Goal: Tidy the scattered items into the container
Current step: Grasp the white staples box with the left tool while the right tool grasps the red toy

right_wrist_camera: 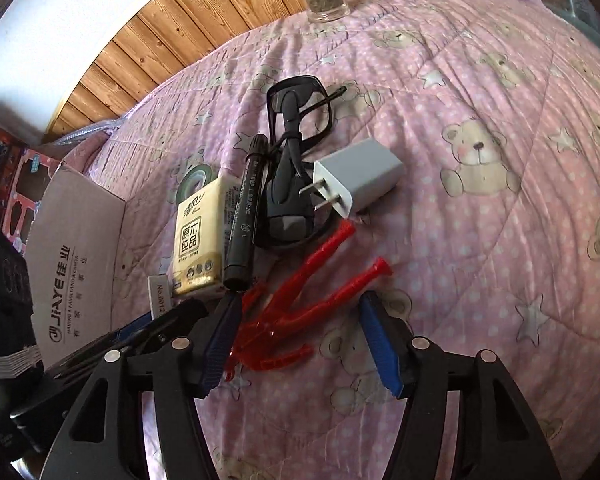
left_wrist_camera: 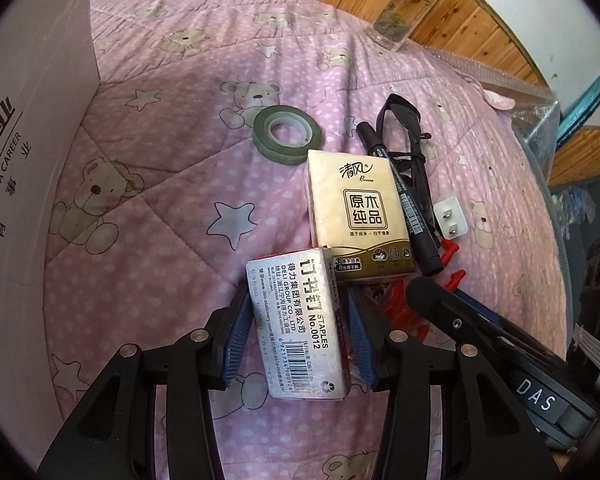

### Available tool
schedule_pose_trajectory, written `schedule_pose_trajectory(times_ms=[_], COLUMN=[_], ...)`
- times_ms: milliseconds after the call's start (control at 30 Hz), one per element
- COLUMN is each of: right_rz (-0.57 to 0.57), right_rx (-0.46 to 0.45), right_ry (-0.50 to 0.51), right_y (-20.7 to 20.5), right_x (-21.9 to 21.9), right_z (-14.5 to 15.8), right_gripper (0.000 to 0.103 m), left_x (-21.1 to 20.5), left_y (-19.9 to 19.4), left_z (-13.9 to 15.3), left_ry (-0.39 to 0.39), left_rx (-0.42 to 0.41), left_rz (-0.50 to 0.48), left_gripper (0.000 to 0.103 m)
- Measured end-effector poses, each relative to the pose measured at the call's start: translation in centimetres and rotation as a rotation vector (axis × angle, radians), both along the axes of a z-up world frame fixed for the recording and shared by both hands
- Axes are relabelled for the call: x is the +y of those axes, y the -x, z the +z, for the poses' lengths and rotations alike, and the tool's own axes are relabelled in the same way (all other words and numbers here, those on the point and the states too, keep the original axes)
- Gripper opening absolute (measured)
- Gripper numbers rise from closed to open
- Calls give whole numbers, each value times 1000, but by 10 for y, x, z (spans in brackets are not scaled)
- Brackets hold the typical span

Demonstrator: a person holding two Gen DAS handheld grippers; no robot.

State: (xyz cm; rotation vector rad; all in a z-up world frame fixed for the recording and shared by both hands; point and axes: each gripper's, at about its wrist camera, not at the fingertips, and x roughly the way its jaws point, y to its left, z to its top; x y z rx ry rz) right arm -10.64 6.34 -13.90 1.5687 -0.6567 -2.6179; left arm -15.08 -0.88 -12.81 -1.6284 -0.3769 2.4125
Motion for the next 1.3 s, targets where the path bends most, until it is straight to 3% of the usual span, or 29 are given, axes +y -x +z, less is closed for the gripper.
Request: schedule_pose_trajectory(times_ms=[67, 133, 167, 367, 500, 667, 900, 1300], right_rz=[41, 57, 67, 39, 59, 97, 76, 93], right_rx=[21, 13, 13, -1, -14, 27, 42, 62], right_ry=[-40, -101, -106, -42, -45, -146, -74, -56], right_y=[2, 2, 1, -9, -4, 1, -26, -84], right_x=[-6, -7, -6, 10, 5, -10, -5, -21], right_z=[0, -1, -2, 3, -3, 0, 17, 46], right_gripper=[64, 43, 41, 19, 19, 20, 16, 16], left_x=[-1, -3, -5, -18, -22, -21, -21, -15], left_y=[-1, -5, -6, -21, -30, -37, -51, -82], left_z=[0, 0, 0, 10, 14, 4, 21, 52], left_ry=[16, 1, 0, -3, -4, 24, 32, -18], left_rx=[13, 26, 26, 38, 41, 17, 54, 92], left_rz=[-8, -13, -14, 12, 8, 8, -8, -40], left_gripper=[41, 41, 41, 40, 40, 40, 40, 40])
